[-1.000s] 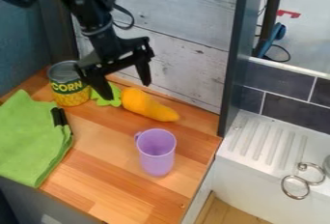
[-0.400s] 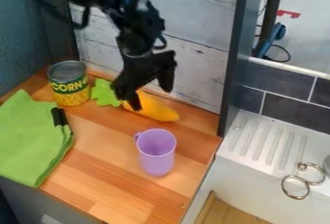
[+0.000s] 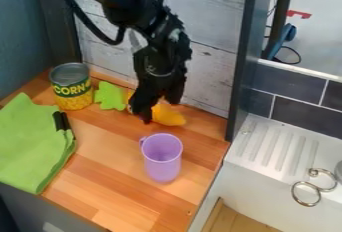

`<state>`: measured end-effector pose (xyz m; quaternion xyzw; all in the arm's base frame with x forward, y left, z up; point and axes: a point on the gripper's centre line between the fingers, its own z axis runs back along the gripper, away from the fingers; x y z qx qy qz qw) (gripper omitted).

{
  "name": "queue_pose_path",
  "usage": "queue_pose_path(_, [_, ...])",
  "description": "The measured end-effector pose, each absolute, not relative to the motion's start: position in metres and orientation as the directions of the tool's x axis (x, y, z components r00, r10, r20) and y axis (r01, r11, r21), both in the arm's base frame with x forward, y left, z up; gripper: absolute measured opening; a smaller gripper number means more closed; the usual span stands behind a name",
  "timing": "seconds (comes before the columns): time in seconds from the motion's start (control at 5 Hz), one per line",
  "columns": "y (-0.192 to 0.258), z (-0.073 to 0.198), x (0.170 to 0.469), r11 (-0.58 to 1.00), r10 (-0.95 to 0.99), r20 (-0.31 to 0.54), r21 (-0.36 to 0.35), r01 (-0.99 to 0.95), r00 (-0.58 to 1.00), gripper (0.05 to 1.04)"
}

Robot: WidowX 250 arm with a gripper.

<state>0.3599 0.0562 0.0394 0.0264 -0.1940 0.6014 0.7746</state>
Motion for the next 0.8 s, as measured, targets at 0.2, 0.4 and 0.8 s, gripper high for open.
queue_pose_path(0.2, [0.059,0.035,0.369,0.249,0.923,0.342,-0.189,-0.950,0.174,1.001])
queue_pose_path(0.4, [0.059,0.027,0.374,0.226,0.930,0.334,-0.185,-0.956,0.155,1.001])
queue_pose_path(0.8, [0.057,0.017,0.374,0.152,0.952,0.293,-0.189,-0.970,0.092,0.640])
